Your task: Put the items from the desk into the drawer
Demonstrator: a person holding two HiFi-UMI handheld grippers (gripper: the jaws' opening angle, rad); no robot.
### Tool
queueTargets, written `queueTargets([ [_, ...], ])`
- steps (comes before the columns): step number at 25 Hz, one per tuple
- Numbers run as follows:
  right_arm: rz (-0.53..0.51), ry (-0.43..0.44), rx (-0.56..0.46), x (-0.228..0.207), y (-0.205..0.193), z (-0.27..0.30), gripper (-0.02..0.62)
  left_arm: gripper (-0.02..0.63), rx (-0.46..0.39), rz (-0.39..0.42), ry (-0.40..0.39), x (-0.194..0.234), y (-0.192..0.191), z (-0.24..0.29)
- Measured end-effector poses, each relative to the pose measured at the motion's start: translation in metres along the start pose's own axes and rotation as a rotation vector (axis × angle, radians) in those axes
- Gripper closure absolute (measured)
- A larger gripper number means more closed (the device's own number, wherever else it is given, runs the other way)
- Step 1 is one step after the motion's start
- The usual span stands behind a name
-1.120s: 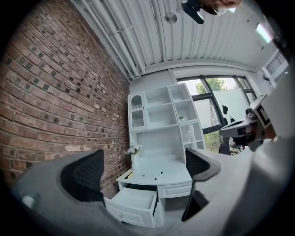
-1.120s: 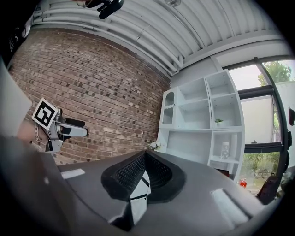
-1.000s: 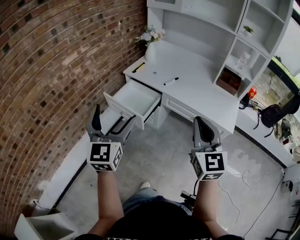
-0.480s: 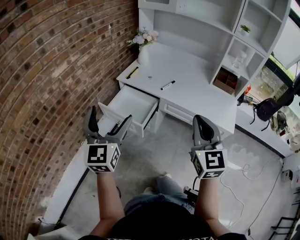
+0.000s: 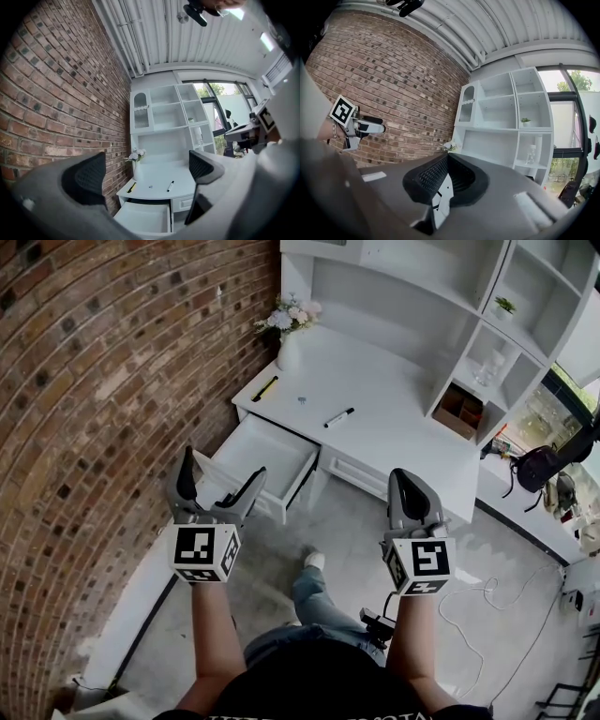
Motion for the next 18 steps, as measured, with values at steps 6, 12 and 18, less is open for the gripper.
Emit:
queueTargets([
  [6, 0.031, -0.008, -0.005, -0.038, -0.014, 0.044, 0.588, 0.043, 0.024, 0.027, -0.015, -0.007, -0.009, 0.056],
  [12, 0.064, -0.007, 0.018, -0.085, -0.029, 0.099, 0.588, 0.043, 0.047, 0.078, -0.054, -0.020, -0.014, 0.133],
  [18, 0.088, -0.027, 0.037, -0.144, -0.040, 0.151, 0.588, 0.043, 0.060, 0.093, -0.088, -0.039, -0.019, 0.221],
])
Point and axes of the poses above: the fingertips, and each gripper's own axes: z forward along the fingers, x to its left, y out of its top, the point moved 9 cm from there along -z, backward along the fingers, and after that the axes turned 13 degrees about y, right-handed, at the moved point
